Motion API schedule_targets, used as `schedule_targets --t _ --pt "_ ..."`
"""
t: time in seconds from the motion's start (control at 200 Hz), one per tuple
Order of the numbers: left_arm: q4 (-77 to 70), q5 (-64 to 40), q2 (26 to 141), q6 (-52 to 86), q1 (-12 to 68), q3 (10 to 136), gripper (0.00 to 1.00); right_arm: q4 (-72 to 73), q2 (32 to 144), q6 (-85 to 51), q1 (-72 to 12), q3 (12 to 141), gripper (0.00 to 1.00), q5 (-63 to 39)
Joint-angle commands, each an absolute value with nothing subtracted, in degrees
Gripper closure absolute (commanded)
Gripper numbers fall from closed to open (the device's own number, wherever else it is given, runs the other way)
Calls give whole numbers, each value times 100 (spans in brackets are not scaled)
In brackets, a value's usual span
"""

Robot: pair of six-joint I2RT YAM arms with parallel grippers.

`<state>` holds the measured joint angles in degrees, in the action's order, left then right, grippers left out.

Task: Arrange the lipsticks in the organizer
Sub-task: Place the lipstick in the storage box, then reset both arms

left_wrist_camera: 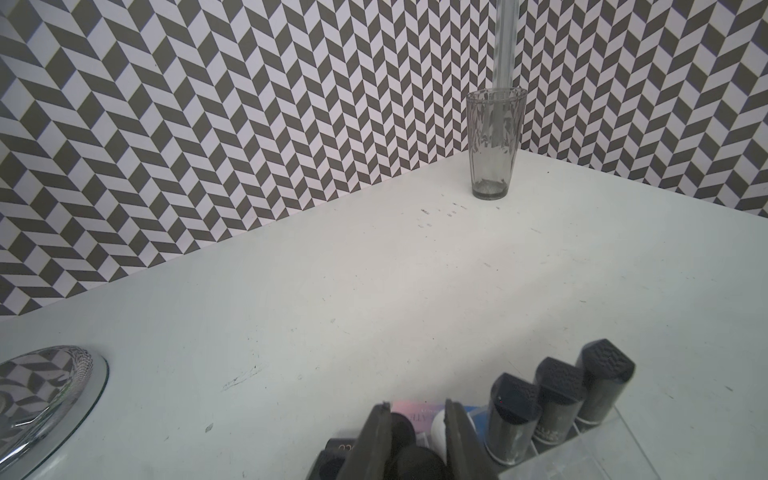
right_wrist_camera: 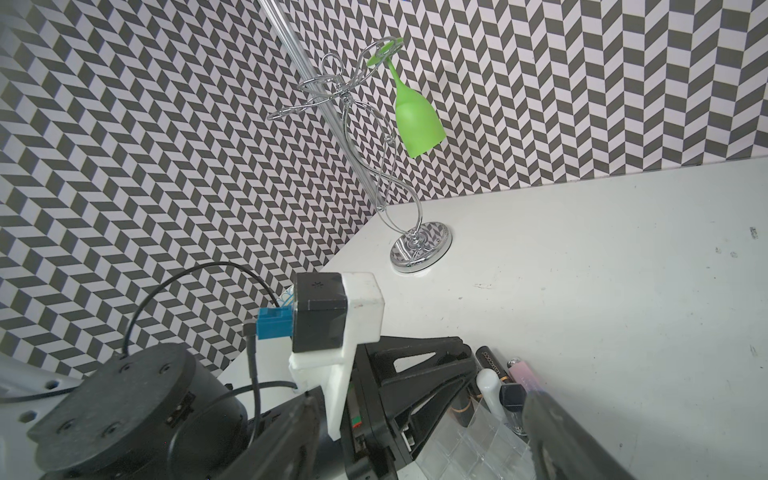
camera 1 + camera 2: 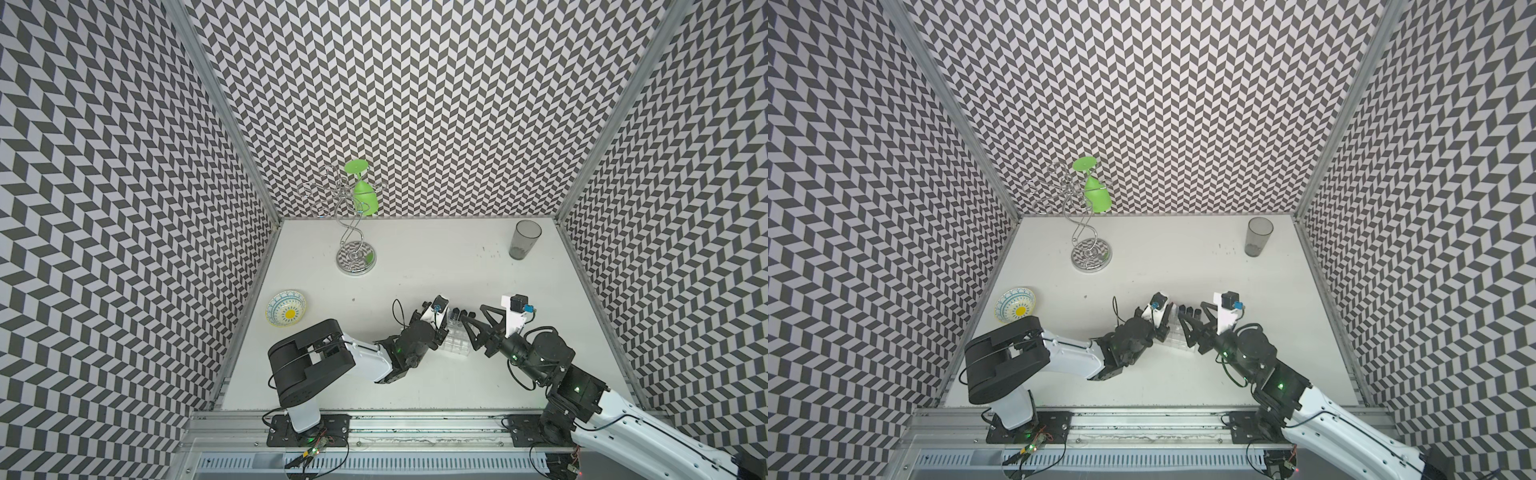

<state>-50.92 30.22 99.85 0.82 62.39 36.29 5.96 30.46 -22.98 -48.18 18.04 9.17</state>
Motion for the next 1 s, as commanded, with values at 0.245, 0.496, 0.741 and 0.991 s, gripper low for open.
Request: schedule_targets --t 0.245,0.496,0.741,0.991 --pt "-5042 3411 9618 212 6338 3624 57 894 3001 -2232 -4790 1784 19 861" --pt "-4481 3510 7706 239 6291 3451 9 1204 3311 -2143 -4761 2149 8 982" --pt "-1901 3697 6263 1035 5116 3896 1 460 4385 -2192 -4755 3075 0 4591" --pt "-3674 4266 4616 -697 3920 1979 1 3961 5054 1467 -4610 2225 0 3860"
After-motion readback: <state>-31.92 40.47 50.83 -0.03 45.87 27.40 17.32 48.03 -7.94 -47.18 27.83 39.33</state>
